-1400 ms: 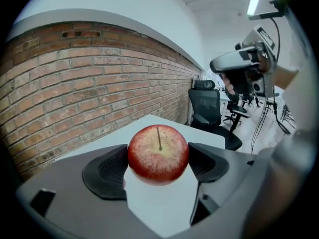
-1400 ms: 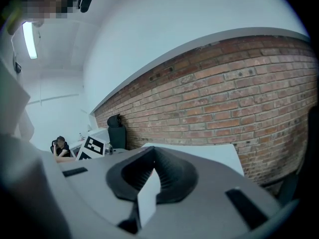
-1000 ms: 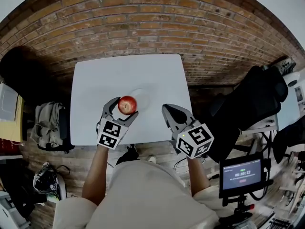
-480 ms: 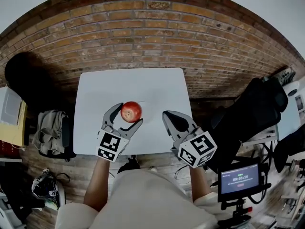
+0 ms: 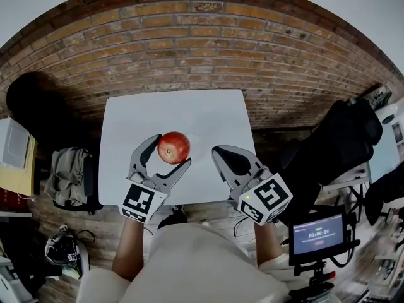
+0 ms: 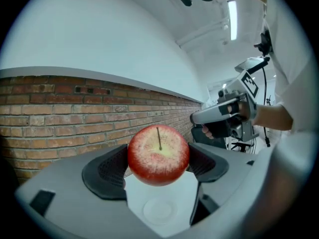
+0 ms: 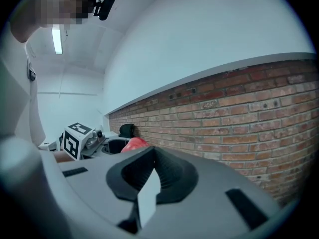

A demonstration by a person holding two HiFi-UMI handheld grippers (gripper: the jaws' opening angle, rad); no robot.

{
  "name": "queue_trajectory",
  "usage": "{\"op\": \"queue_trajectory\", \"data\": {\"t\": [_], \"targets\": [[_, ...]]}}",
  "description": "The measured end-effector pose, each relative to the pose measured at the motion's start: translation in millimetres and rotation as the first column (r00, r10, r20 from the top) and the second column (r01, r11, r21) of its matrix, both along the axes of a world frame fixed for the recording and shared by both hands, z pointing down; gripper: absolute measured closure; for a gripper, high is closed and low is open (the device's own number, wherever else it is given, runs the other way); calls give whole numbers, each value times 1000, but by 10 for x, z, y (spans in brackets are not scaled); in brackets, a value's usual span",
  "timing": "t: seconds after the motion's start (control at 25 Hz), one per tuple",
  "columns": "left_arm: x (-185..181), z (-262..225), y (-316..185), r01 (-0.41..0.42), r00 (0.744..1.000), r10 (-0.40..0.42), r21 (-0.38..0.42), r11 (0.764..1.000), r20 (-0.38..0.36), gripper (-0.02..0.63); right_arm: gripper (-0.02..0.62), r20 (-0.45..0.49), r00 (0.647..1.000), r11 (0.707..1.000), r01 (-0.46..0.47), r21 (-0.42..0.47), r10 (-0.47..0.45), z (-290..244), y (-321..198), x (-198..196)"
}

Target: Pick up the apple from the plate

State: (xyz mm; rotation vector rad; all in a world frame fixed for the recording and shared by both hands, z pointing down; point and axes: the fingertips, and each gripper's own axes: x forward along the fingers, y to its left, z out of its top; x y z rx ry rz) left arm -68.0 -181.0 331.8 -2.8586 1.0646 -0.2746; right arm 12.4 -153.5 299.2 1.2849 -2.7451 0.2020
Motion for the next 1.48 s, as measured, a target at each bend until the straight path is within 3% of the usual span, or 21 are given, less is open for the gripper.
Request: {"op": "queue_trajectory", "data": {"t": [0.4, 1.48], "targets": [[-70, -112, 41, 18, 1000, -18, 28, 999, -7, 222, 594, -27, 999, 999, -30, 41, 31, -87, 1, 27], [-40, -119, 53, -2, 1000, 2, 14, 1000, 3, 222, 594, -49, 998, 999, -42, 29, 44, -46, -43, 1]]}}
